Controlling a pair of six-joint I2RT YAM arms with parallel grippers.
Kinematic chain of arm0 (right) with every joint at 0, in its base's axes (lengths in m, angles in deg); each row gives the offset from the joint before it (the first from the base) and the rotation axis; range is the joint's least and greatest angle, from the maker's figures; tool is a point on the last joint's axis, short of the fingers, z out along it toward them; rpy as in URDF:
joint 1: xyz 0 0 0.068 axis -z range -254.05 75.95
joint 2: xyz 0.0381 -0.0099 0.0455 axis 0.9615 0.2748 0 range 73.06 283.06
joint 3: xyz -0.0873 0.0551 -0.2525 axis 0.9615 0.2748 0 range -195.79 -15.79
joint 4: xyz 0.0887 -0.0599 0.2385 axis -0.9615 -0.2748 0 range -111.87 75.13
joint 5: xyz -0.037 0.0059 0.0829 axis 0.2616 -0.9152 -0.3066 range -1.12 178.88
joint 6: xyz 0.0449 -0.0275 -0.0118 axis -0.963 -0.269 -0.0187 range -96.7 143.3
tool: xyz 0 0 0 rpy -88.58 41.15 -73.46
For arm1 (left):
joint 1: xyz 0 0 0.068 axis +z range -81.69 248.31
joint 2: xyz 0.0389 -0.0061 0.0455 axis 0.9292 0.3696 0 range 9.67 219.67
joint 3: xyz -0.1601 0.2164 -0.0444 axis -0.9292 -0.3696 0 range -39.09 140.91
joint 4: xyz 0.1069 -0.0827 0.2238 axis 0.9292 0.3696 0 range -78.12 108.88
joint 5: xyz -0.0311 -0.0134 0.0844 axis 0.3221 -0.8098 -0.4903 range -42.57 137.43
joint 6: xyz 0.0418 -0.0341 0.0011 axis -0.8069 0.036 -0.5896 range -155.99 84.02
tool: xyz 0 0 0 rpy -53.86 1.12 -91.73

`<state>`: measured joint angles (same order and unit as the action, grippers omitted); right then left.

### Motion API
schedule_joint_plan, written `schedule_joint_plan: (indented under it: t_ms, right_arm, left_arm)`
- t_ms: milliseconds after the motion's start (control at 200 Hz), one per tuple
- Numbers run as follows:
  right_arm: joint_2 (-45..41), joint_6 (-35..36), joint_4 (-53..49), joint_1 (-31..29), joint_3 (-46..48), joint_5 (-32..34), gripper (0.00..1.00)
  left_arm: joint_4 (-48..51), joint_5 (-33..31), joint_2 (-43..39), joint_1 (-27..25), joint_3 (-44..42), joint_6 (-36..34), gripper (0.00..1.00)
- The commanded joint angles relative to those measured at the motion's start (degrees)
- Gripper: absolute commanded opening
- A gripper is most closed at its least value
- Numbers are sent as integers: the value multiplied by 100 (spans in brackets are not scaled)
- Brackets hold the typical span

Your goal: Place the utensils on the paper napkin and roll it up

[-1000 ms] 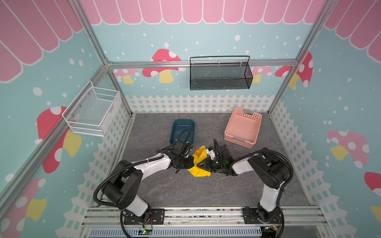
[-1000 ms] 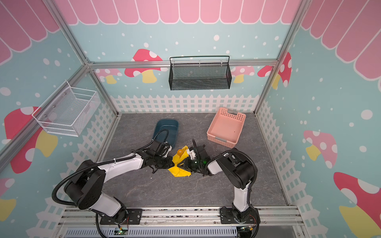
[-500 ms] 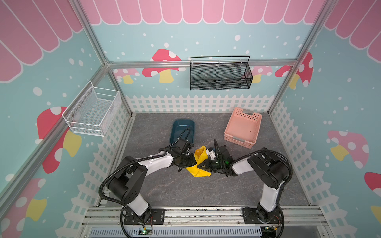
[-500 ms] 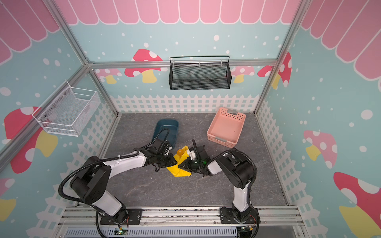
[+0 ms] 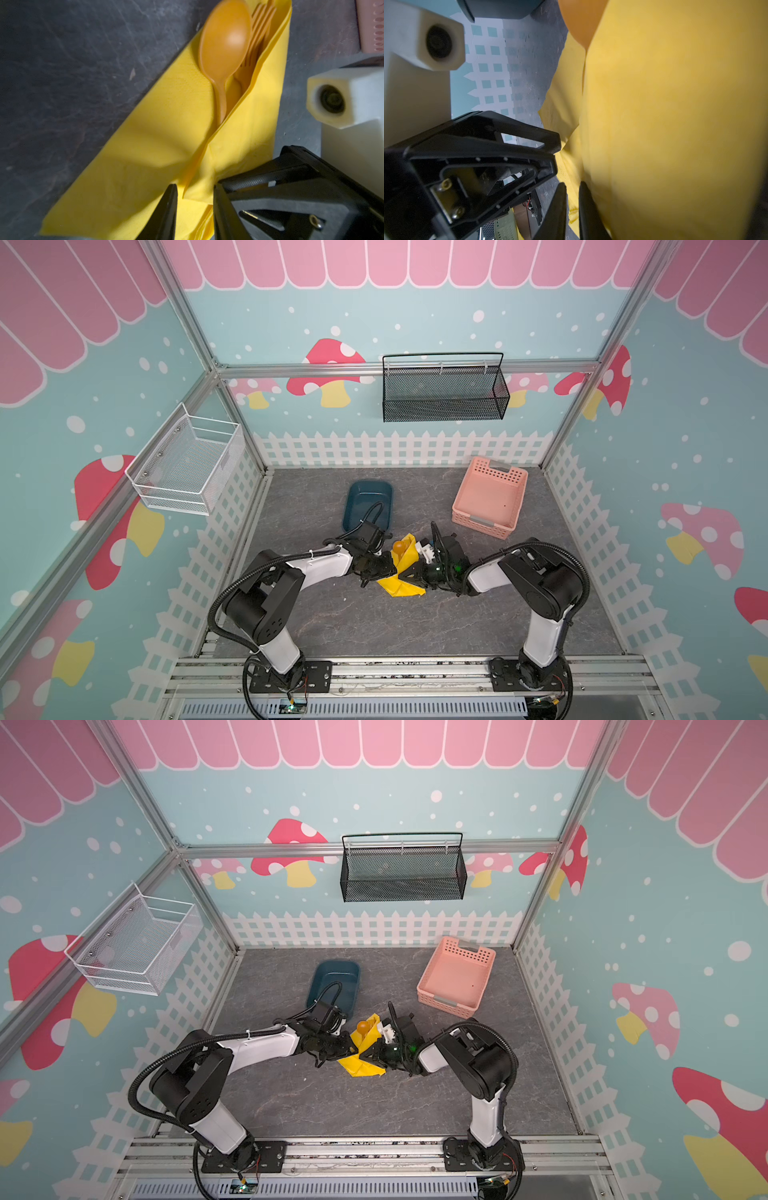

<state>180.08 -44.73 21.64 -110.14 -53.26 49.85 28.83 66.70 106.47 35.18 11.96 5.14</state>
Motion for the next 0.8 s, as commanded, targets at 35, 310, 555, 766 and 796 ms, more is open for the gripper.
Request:
schedule_joint_plan:
  t_ms: [35,310,555,766,796]
  right_arm:
    - [16,-89,48,-29,84,31,15]
    - [20,-88,48,-30,79,27,15]
    - [-6,-88,47,-30,106,27,15]
    - [-15,-88,49,-30,111,35,15]
    - [-8,-89,49,-30,108,35,14]
  left_arm:
    - [-102,136,120,25,-16,189,33]
    - [-364,305,144,23,-103,312,31]
    - [-482,350,140,24,-141,353,19]
    - [-473,287,181,24,-161,362,14]
    - [-473,287,198,19,-162,361,14]
